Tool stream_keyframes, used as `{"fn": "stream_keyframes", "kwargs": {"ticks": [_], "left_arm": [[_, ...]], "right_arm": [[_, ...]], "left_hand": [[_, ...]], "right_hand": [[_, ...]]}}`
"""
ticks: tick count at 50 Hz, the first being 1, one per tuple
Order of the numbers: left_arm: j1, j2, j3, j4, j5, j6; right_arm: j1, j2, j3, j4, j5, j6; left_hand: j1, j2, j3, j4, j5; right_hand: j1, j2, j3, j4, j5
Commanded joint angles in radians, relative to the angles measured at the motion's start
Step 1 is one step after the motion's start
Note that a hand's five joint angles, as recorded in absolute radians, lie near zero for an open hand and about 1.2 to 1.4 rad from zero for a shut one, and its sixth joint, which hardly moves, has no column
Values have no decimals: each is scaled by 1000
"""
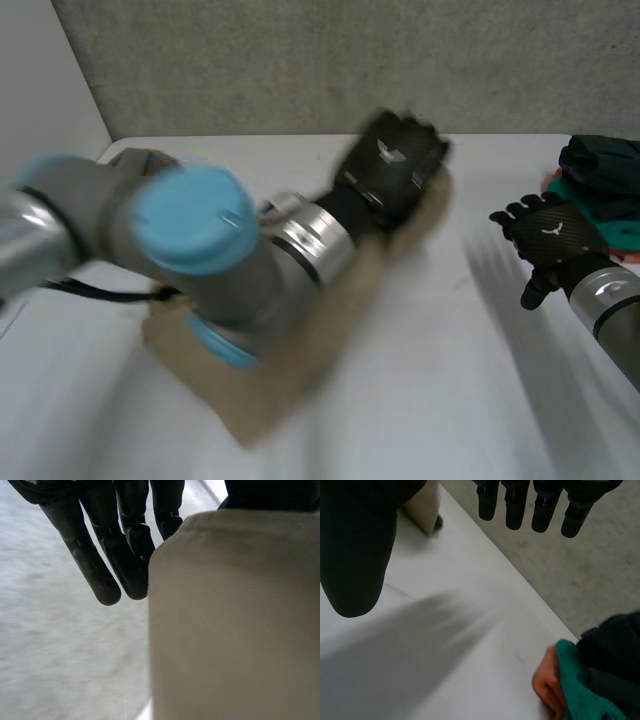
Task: Fold the laundry.
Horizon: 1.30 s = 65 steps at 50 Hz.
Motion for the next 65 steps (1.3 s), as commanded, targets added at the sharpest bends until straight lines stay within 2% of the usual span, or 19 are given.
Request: {"fn": "stream_keyframes", "kwargs": {"ticks": [1,2,3,9,13,16,20,22,23,25,29,36,41,44,50,53,56,60,65], "left_arm": [[-82,-196,43,-97,0,24],[-88,-205,40,-130,-3,48],[-91,-205,38,-146,-5,66],[-104,-147,34,-215,-17,156],[-98,-10,-3,-235,-41,148],[-95,86,-60,-232,-94,145],[-87,186,-149,-243,-215,145],[-85,231,-215,-252,-304,145],[-85,260,-268,-264,-362,142],[-81,315,-361,-282,-431,143],[-59,355,-463,-302,-459,145],[-4,389,-640,-383,-463,139],[-3,387,-693,-427,-463,137],[-6,396,-724,-431,-465,133],[-18,433,-764,-431,-459,91],[-29,435,-775,-434,-456,58],[-32,432,-790,-434,-457,38],[-33,436,-812,-434,-462,36],[-38,476,-838,-434,-462,36]], "right_arm": [[-18,-1,0,0,6,8],[-19,-1,-2,0,6,8],[-19,-3,-2,0,6,8],[-39,-33,-14,1,-2,11],[-44,-72,-22,15,-14,3],[-42,-95,-25,26,-28,-7],[-38,-147,-16,98,-110,-60],[-41,-187,-14,171,-182,-109],[-41,-214,-10,234,-248,-148],[-35,-231,-6,315,-314,-213],[-44,-228,1,427,-364,-355],[-47,-176,13,570,-321,-527],[-75,-118,35,590,-282,-578],[-87,-86,52,583,-281,-609],[-108,-35,83,580,-278,-678],[-114,-13,87,577,-279,-695],[-111,14,92,551,-279,-695],[-110,43,96,495,-278,-686],[-105,46,102,426,-275,-658]], "left_hand": [[-493,-578,-580,-581,-557],[-879,-965,-966,-967,-943],[-934,-1019,-1021,-1022,-998],[-930,-1016,-1017,-1018,-994],[-927,-1013,-1014,-1015,-991],[-915,-1001,-1002,-1003,-979],[-912,-998,-999,-1000,-976],[-927,-1013,-1014,-1015,-991],[-930,-1016,-1017,-1018,-994],[-927,-1013,-1014,-1015,-991],[-909,-995,-996,-998,-974],[-865,-951,-952,-953,-930],[-827,-913,-914,-915,-892],[-702,-787,-789,-790,-766],[-604,-690,-691,-692,-668],[-613,-699,-700,-701,-677],[-616,-701,-703,-704,-680],[-601,-687,-688,-689,-665],[-469,-555,-556,-557,-533]], "right_hand": [[-44,-31,-25,-23,-36],[-44,-31,-25,-23,-36],[-44,-31,-25,-23,-36],[-44,-31,-25,-23,-36],[-44,-31,-25,-23,-36],[-44,-31,-25,-23,-36],[-44,-31,-25,-23,-36],[-44,-31,-25,-23,-36],[-44,-31,-25,-23,-36],[-44,-31,-25,-23,-36],[-44,-31,-25,-23,-36],[-44,-31,-25,-23,-36],[69,82,88,90,76],[177,190,196,199,185],[207,220,226,228,215],[321,334,340,343,329],[582,595,601,603,590],[1142,1155,1161,1164,1150],[1178,1191,1196,1199,1185]]}}
